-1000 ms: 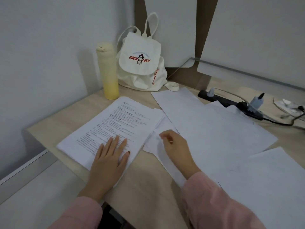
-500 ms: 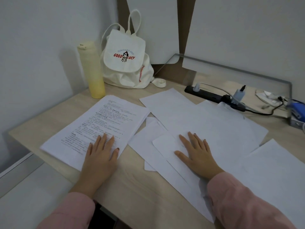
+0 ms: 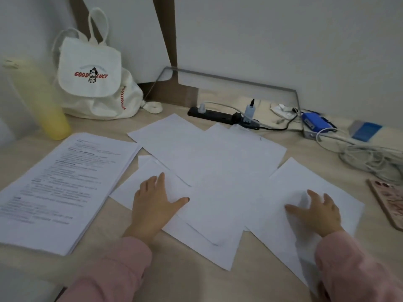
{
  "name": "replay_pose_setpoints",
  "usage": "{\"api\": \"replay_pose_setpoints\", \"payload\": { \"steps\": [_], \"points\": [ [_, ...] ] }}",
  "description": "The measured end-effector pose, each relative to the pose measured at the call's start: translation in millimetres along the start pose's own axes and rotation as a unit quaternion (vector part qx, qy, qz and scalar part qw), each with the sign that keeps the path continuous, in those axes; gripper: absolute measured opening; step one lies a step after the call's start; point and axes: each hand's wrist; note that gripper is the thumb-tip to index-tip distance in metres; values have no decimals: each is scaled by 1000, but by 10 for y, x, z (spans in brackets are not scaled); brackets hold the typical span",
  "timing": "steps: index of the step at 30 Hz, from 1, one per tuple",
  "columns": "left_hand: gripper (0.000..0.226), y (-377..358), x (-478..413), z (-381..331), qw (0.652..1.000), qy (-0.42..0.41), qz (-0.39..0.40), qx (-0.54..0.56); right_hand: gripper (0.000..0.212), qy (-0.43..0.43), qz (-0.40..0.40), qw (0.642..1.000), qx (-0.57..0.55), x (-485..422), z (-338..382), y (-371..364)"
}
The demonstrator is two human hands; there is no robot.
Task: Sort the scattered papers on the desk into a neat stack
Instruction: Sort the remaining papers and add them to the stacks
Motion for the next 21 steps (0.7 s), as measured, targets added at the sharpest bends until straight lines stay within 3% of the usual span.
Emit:
{"api": "replay_pose_setpoints", "payload": {
  "steps": [6, 11, 15, 17, 21],
  "points": [
    [93, -54, -40, -100, 999, 31, -15, 11, 95, -114, -40, 990, -73, -30, -358, 112],
    [61, -96, -7, -107, 997, 22, -3, 76, 93, -169, -103, 975, -99, -42, -525, 112],
    [22, -103, -7, -119, 992, -23, 21, 121, 90, -136, -84, 982, -97, -66, -635, 177],
    [9, -123, -2, -183, 979, -34, 47, 194, 89, -109, -69, 986, -107, -81, -616, 196],
    [16, -135, 72, -366, 943, -49, 90, 315, 89, -95, -57, 979, -171, -90, -537, 208]
  ]
}}
Point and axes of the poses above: each hand's wrist, its own x-axis away from the middle knuckle, its own y-axis out of the back of the hand, z = x × y
